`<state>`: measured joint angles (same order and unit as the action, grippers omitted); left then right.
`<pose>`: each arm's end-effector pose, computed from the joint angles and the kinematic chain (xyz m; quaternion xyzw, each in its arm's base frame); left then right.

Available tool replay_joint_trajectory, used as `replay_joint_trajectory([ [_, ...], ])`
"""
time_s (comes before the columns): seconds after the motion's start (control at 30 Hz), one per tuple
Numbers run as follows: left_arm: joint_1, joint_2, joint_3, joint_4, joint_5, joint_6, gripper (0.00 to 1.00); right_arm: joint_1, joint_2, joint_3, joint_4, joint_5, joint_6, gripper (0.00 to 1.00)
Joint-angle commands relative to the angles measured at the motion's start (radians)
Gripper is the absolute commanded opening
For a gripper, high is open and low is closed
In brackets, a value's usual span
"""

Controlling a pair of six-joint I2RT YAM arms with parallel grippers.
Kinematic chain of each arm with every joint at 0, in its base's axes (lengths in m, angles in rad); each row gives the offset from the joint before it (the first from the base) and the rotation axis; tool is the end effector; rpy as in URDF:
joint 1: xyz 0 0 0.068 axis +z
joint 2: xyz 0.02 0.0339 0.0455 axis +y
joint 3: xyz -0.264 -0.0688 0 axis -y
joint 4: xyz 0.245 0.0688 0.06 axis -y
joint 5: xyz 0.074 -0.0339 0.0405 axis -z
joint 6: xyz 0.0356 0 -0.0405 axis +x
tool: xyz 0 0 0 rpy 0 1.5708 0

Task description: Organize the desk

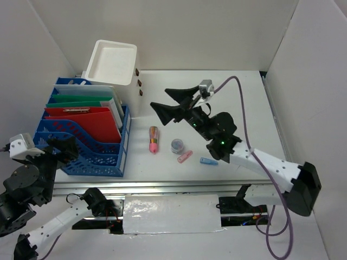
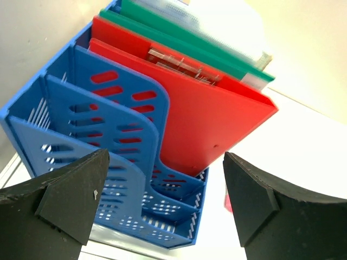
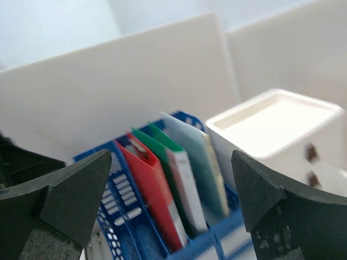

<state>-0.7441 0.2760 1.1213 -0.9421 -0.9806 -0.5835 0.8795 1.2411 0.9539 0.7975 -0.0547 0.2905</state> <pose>0.0031 0.0373 0.3995 -0.2631 0.6765 -0.0906 0.6818 0.1783 0.2186 0.4049 -0.1693 0.4769 0.4877 0.7113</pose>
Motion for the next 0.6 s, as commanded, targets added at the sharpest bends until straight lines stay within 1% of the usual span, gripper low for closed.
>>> replay_joint_trajectory([
  [0.0,-0.001,0.093,0.084,-0.009,0.025,-0.018,0.99,-0.001,-0.098,-0.049,-0.294,0.232,0.001,1.0],
  [0.03,0.0,0.115,0.101,-0.006,0.063,-0.015,0.99,-0.005,-0.11,-0.041,-0.398,0.263,0.01,1.0],
  [0.1,0.003,0.193,0.149,0.006,0.1,0.005,1.0,-0.034,-0.12,0.002,-0.501,0.282,0.036,1.0],
  [0.13,0.005,0.225,0.185,0.011,0.14,0.011,1.0,-0.057,-0.12,0.02,-0.576,0.267,0.074,1.0],
  [0.17,0.005,0.286,0.205,0.011,0.157,0.022,0.99,-0.106,-0.126,0.022,-0.601,0.206,0.1,1.0],
  [0.23,0.006,0.347,0.268,0.015,0.221,0.045,0.99,-0.146,-0.147,-0.01,-0.623,0.156,0.171,1.0],
  [0.3,0.006,0.431,0.313,0.034,0.258,0.068,0.99,-0.192,-0.187,-0.041,-0.623,0.106,0.206,1.0],
  [0.33,0.005,0.501,0.363,0.037,0.287,0.101,1.0,-0.206,-0.195,-0.061,-0.629,0.083,0.24,1.0],
  [0.4,0.005,0.592,0.438,0.017,0.298,0.117,1.0,-0.252,-0.187,-0.064,-0.665,0.059,0.283,1.0],
  [0.43,0.006,0.686,0.515,0.013,0.301,0.141,1.0,-0.261,-0.181,-0.066,-0.673,0.034,0.297,1.0],
  [0.47,0.005,0.731,0.547,0.02,0.292,0.149,0.99,-0.27,-0.172,-0.067,-0.676,0.015,0.312,1.0],
  [0.5,0.006,0.765,0.57,0.043,0.281,0.165,1.0,-0.278,-0.167,-0.069,-0.691,0.015,0.346,1.0],
  [0.57,0.008,0.852,0.601,0.101,0.257,0.218,1.0,-0.28,-0.164,-0.07,-0.698,0.004,0.357,1.0],
])
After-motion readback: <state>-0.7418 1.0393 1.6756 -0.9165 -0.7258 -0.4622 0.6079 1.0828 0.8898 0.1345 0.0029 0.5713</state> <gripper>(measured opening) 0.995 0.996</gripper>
